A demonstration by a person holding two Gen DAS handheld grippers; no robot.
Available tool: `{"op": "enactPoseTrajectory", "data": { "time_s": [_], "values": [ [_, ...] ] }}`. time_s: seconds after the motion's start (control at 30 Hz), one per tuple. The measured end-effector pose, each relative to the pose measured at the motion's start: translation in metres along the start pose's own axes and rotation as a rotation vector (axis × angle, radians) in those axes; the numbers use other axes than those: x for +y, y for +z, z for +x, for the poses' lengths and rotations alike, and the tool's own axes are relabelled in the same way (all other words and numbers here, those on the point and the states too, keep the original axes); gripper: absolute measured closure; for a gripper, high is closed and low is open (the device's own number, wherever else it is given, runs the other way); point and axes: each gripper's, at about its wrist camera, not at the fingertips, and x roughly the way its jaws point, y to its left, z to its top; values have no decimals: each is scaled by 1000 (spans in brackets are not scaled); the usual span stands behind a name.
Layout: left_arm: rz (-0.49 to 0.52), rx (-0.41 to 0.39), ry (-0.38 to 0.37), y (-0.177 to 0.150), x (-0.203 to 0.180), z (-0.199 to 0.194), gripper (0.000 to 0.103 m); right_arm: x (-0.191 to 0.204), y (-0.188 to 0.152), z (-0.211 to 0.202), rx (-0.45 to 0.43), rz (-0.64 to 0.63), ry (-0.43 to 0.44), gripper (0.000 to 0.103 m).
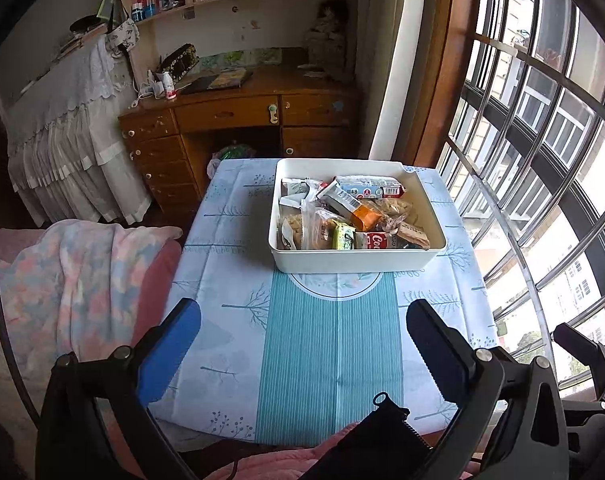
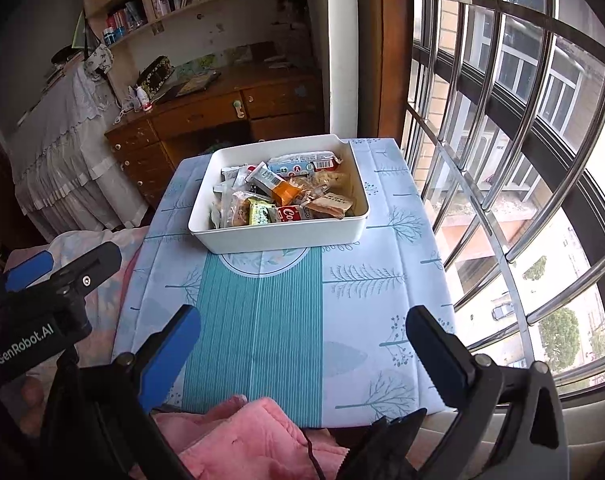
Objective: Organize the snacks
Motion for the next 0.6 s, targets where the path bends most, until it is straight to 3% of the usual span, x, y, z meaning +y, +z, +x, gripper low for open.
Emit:
{"op": "enactPoseTrajectory", "data": {
  "time_s": [0.6],
  "values": [
    [-4,-12,18,2,-4,-5,1,-8,0,6,15,-1,14,0]
  ]
}}
